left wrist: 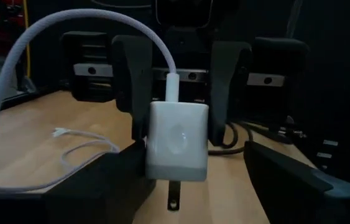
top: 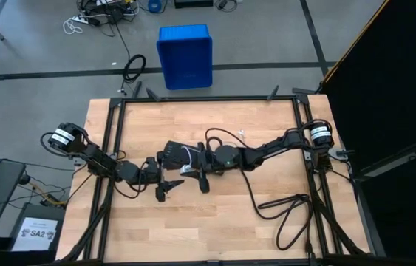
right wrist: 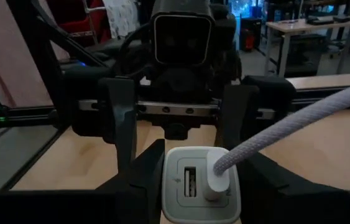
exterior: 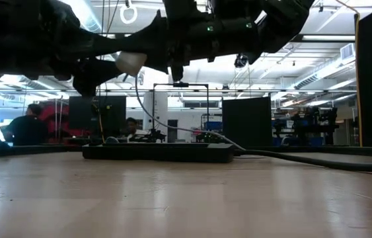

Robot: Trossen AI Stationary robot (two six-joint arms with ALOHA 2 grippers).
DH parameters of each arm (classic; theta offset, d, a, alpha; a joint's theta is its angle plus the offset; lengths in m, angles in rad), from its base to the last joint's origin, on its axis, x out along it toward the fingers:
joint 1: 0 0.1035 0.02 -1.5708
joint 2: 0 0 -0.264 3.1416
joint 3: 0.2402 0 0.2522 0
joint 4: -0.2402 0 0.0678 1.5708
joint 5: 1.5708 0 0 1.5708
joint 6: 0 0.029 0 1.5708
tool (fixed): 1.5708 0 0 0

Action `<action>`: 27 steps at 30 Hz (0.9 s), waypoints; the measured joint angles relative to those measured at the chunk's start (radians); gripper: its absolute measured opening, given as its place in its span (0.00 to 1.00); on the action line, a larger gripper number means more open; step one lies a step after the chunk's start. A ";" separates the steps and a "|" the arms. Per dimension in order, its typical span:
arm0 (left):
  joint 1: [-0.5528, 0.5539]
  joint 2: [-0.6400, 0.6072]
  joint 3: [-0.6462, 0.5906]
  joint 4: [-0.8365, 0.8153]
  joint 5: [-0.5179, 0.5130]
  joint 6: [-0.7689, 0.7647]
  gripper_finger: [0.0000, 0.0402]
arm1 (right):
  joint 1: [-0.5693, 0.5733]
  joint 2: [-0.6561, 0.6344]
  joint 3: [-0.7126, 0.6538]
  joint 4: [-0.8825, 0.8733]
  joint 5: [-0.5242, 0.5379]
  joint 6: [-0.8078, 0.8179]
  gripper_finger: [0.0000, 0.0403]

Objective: Insert USB
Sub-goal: Insert the white charger adapter into the black outlet extension

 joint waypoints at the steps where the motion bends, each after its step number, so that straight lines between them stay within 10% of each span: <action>1: 0.000 0.000 -0.005 0.000 -0.003 -0.002 0.65 | -0.004 0.000 0.000 -0.001 -0.004 0.001 0.29; 19: 0.000 0.002 -0.030 -0.011 -0.016 -0.040 0.74 | -0.110 -0.084 0.001 -0.455 0.099 0.045 0.29; 27: 0.000 0.003 -0.031 -0.024 -0.017 -0.052 0.74 | -0.145 -0.085 -0.090 -0.331 -0.010 0.110 0.29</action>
